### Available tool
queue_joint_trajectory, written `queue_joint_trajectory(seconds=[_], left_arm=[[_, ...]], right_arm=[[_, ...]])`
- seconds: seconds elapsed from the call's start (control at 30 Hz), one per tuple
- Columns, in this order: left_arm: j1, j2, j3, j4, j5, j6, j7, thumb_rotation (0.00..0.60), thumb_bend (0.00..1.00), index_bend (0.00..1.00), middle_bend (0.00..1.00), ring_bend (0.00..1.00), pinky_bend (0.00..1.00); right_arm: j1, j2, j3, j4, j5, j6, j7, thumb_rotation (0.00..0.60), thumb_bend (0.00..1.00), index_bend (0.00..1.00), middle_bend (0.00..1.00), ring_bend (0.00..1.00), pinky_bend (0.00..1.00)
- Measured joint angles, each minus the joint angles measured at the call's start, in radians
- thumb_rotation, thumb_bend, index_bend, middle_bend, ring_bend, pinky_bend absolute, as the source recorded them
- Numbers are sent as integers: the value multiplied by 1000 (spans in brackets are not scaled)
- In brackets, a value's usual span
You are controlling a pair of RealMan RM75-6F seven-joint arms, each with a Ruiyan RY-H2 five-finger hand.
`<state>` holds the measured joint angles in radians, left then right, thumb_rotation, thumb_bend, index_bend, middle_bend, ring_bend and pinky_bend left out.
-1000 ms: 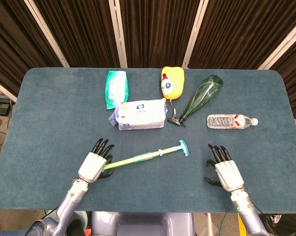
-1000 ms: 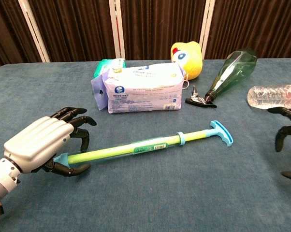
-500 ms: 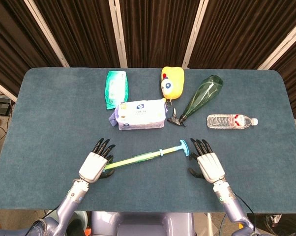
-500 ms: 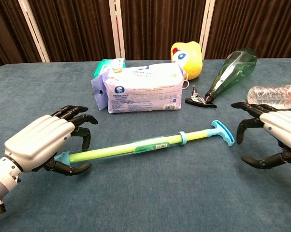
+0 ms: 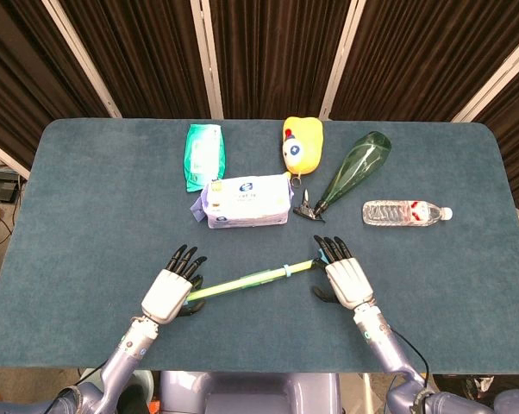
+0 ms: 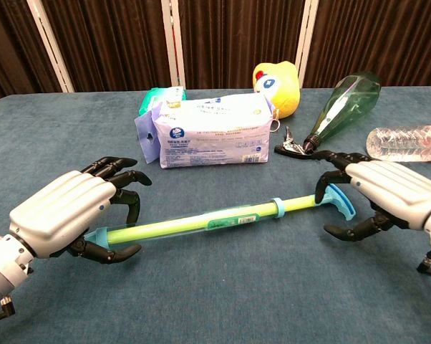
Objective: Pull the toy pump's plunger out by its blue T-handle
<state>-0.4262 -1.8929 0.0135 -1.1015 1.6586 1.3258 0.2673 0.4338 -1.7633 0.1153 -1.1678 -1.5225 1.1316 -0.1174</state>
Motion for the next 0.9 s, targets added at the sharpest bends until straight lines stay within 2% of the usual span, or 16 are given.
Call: queue_joint_trajectory(seconds=[0.4, 0.9], left_arm=[[-5, 3, 3, -18, -3, -12, 23, 600, 439, 629, 165, 17, 0], [-14, -1, 8, -12, -1, -20, 16, 600, 438, 629, 166, 17, 0]], right_arm=[[57, -55, 13, 65, 19, -37, 43, 600, 344, 377, 0, 0, 0], [77, -5, 31, -18, 59, -35, -45, 600, 344, 331, 0, 0, 0]])
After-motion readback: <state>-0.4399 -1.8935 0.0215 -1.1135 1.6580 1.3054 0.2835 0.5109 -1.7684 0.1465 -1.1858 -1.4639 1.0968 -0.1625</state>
